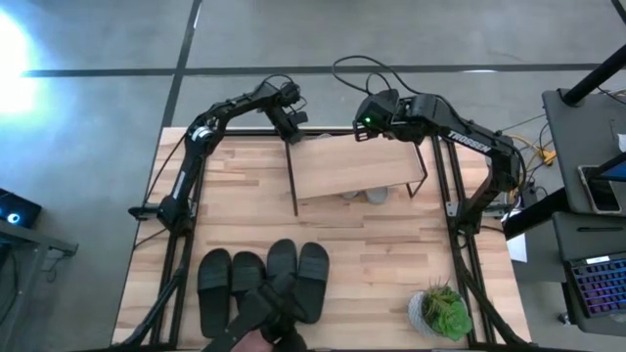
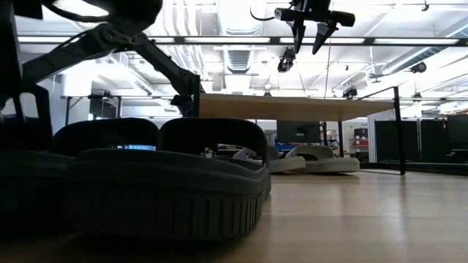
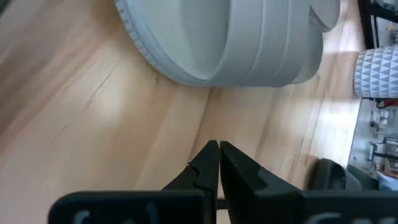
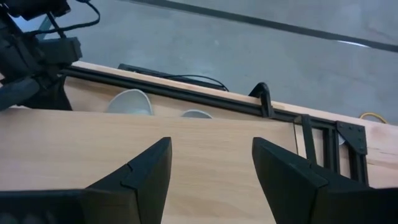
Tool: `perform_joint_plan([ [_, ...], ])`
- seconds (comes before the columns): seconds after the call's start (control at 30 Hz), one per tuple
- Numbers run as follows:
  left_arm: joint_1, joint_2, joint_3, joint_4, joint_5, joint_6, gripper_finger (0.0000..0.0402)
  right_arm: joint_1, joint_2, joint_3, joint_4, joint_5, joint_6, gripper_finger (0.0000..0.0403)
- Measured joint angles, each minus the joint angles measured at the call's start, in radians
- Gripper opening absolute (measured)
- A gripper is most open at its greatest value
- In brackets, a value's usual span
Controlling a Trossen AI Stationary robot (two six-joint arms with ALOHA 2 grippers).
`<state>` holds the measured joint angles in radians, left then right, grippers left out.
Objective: Pick and place slides into the shelf
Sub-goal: Adjust the shelf on the table
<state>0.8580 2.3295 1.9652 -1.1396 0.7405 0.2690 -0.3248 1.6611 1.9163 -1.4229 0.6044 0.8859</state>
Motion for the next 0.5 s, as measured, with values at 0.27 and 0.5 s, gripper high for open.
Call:
perform_joint_plan([
  [0.27, 0.001, 0.039, 0.054, 0.025, -0.034, 0.033, 0.0, 0.011, 0.0, 0.0, 0.002, 0.0, -0.008, 0.0215],
  [0.5, -0.01, 0.063, 0.059, 0.05, -0.014, -0.021, 0.0, 0.015, 0.0, 0.031, 0.001, 0.019, -0.029, 0.0215],
])
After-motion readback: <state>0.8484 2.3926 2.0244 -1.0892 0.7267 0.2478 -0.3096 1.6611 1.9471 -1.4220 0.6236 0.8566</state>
